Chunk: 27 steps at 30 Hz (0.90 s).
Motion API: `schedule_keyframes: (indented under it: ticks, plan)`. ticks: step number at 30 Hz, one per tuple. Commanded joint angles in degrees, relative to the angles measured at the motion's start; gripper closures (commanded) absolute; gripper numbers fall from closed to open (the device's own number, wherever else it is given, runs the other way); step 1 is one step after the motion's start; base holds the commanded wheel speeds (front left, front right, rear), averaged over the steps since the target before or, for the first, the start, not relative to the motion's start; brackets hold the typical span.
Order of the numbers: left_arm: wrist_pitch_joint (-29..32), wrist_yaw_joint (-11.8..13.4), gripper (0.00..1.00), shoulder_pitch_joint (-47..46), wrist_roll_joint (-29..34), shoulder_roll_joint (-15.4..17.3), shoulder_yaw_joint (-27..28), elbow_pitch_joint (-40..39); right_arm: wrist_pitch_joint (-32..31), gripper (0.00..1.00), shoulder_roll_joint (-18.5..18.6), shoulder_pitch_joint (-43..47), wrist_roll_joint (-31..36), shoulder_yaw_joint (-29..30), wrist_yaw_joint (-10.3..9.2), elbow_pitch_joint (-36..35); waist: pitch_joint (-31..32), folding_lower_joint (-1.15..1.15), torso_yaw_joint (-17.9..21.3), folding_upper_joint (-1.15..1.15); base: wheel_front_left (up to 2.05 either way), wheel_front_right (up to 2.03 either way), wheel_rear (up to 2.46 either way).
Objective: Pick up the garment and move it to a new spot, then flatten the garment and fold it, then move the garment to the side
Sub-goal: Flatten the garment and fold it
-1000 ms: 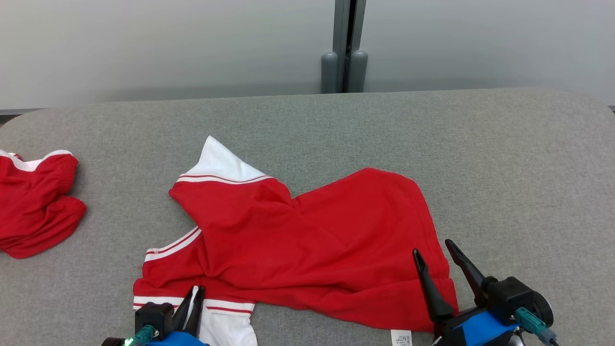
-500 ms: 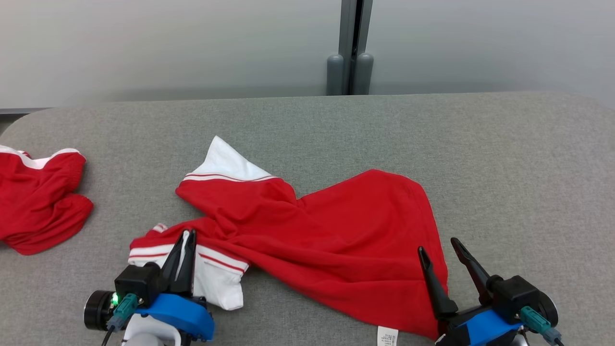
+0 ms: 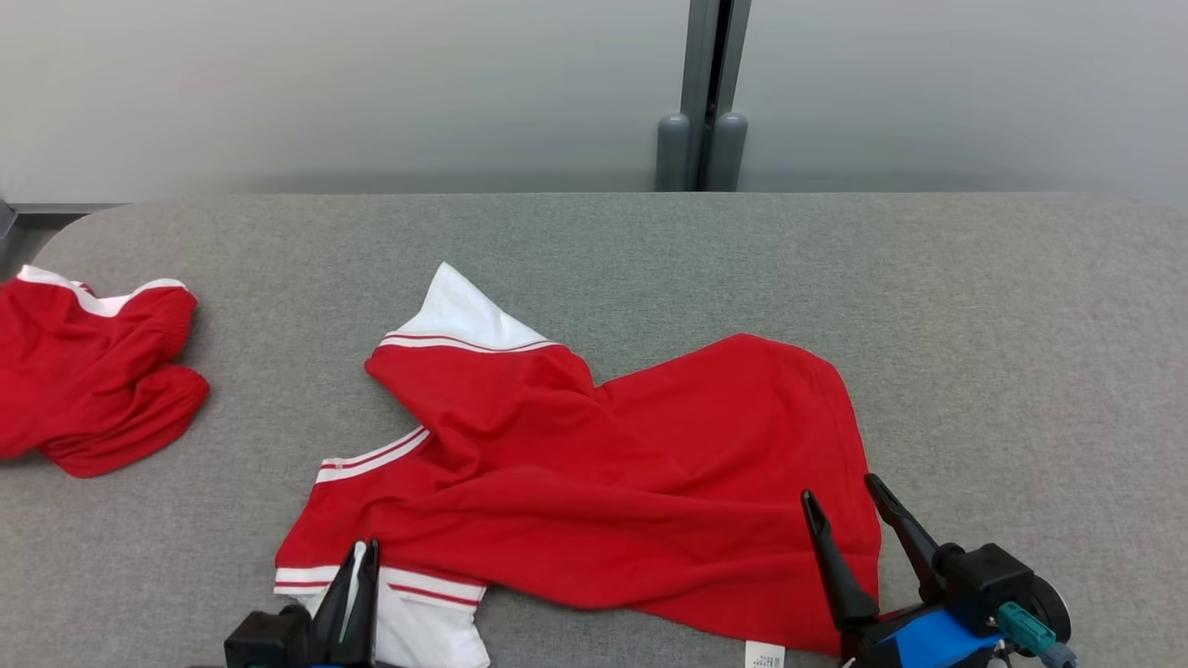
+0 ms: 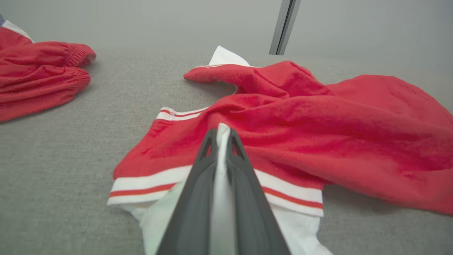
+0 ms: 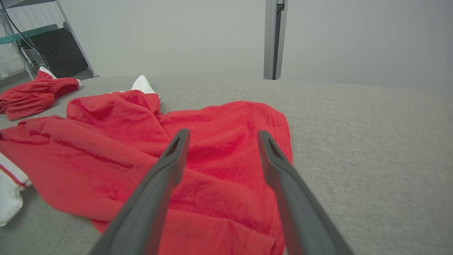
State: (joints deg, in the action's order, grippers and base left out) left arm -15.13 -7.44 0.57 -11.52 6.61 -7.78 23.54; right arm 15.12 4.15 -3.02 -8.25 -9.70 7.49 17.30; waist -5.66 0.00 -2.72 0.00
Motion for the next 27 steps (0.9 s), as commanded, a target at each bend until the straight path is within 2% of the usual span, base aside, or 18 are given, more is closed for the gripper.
schedule_keyframes:
  ticks: [1, 11, 12, 13, 14, 27]
  plan:
    - [0.0, -0.1, 1.0, 0.6, 0.4, -0.2, 0.4, -0.7, 0.0, 0.0, 0.1, 0.5, -0.3, 0.1, 0.01, 0.1, 0.0, 0.0, -0.2, 0.0, 0.0, 0.0, 0.0]
    - [0.0, -0.1, 1.0, 7.7, 1.3, -2.2, 2.2, -5.4, 0.0, 0.0, 0.4, 1.1, -0.2, -0.2, 0.01, 0.4, 0.8, 0.0, -1.7, 0.0, 0.0, 0.0, 0.0]
    - [0.0, -0.1, 0.69, 8.4, 1.4, -2.3, 2.8, -6.0, 0.0, 0.0, 0.4, 1.1, -0.3, -0.2, 0.01, 0.5, 1.0, 0.0, -1.8, 0.0, 0.0, 0.0, 0.0]
    - [0.0, -0.1, 0.5, 9.1, 1.5, -2.5, 3.0, -6.2, 0.0, 0.0, 0.4, 1.1, -0.4, -0.2, 0.01, 0.6, 1.2, 0.0, -1.8, 0.0, 0.0, 0.0, 0.0]
    - [0.0, -0.1, 0.0, 9.4, 1.7, -2.6, 3.2, -6.6, 0.0, 0.0, 0.5, 1.2, -0.4, -0.3, 0.01, 0.6, 1.4, 0.0, -1.9, 0.0, 0.0, 0.0, 0.0]
    - [0.0, -0.1, 0.0, 8.0, 1.5, -3.5, 10.0, -16.6, 0.0, 0.0, 0.9, 2.1, -0.9, 0.2, 0.01, 0.5, 2.8, 0.0, -1.1, 0.0, 0.0, 0.0, 0.0]
